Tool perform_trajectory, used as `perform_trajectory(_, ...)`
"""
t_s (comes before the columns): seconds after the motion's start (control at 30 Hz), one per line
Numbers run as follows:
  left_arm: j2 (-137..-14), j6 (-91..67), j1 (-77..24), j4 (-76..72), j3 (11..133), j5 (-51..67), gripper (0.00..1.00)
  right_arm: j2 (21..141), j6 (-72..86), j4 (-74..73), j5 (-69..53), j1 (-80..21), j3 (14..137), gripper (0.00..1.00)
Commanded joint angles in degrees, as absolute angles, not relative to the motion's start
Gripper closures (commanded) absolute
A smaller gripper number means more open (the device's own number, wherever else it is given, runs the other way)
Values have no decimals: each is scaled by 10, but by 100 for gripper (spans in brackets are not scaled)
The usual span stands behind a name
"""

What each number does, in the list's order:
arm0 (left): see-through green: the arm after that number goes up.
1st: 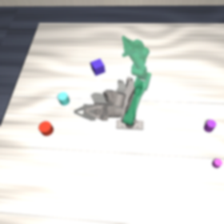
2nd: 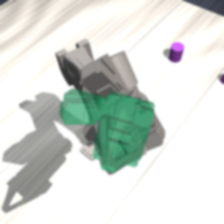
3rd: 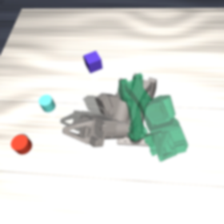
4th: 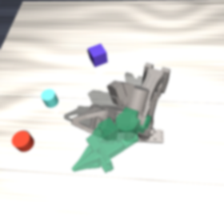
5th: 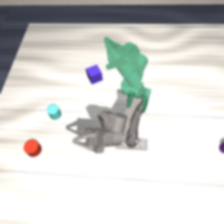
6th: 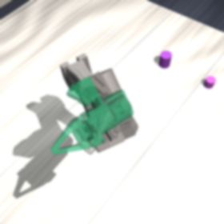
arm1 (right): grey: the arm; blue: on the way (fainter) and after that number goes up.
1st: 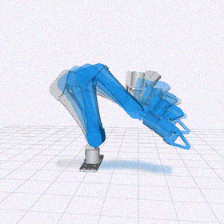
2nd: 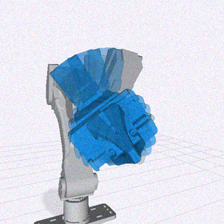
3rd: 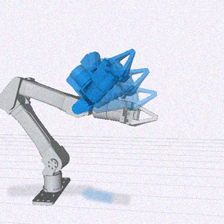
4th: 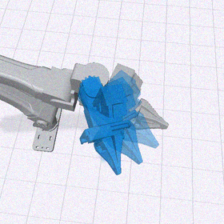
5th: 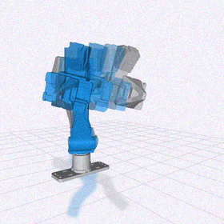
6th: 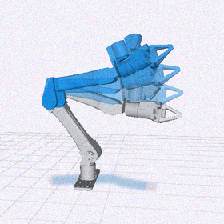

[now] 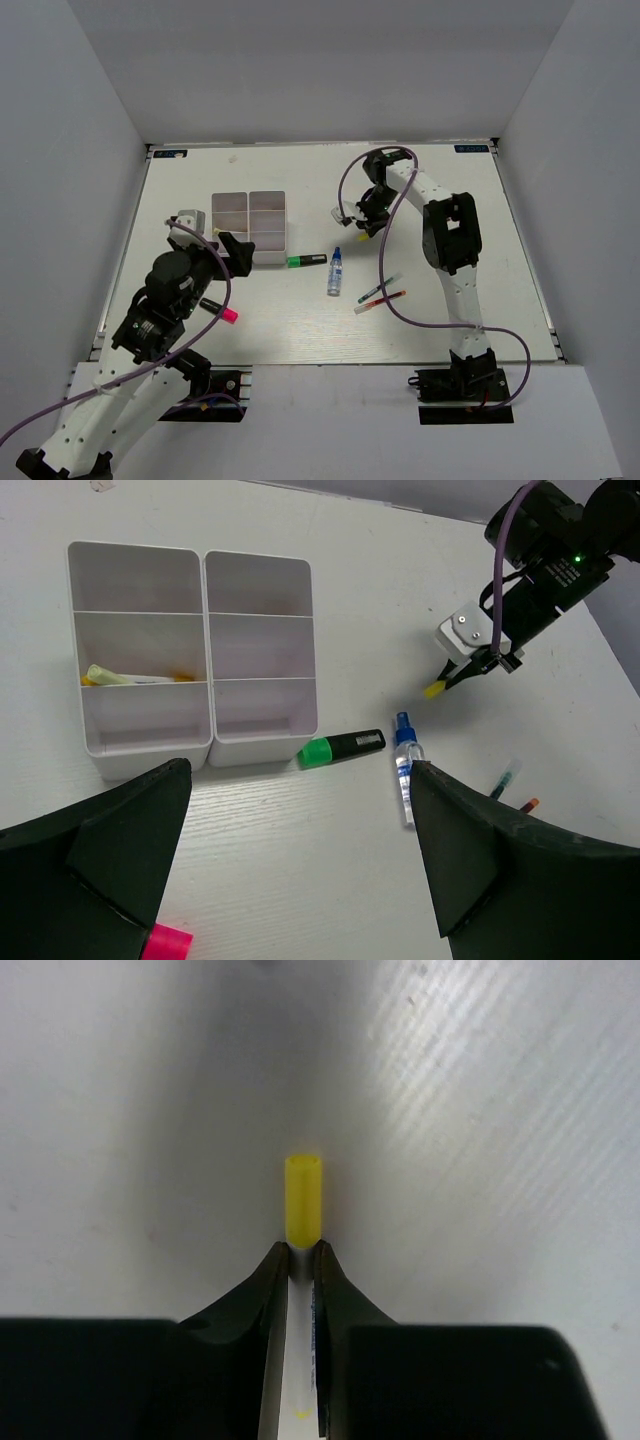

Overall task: Sort the stationery into containers
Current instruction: Pick up the pen from the center of the board.

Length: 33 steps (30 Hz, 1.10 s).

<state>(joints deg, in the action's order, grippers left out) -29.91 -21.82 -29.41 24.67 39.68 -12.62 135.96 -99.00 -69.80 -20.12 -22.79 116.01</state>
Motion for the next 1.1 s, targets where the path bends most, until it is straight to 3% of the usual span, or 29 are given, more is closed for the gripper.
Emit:
perform_trajectory(0.0, -292, -212, -291, 246, 388, -129, 1, 1361, -964, -749, -269, -235, 1119, 100)
perform_trajectory(0.33, -280, -241, -291, 258, 388, -184, 1, 1194, -785, -635, -525, -243, 1141, 100)
perform_trajectory(0.67, -234, -246, -291, 251, 383, -219, 1, 1177, -436, -350, -707, -298, 1179, 100)
perform_trajectory(0.87, -189, -246, -291, 251, 378, -241, 1, 1237, -87, 14, -759, -339, 1194, 100)
perform_trajectory(1.07, -145, -241, -291, 229, 360, -241, 2, 1323, 327, 607, -799, -374, 1195, 100)
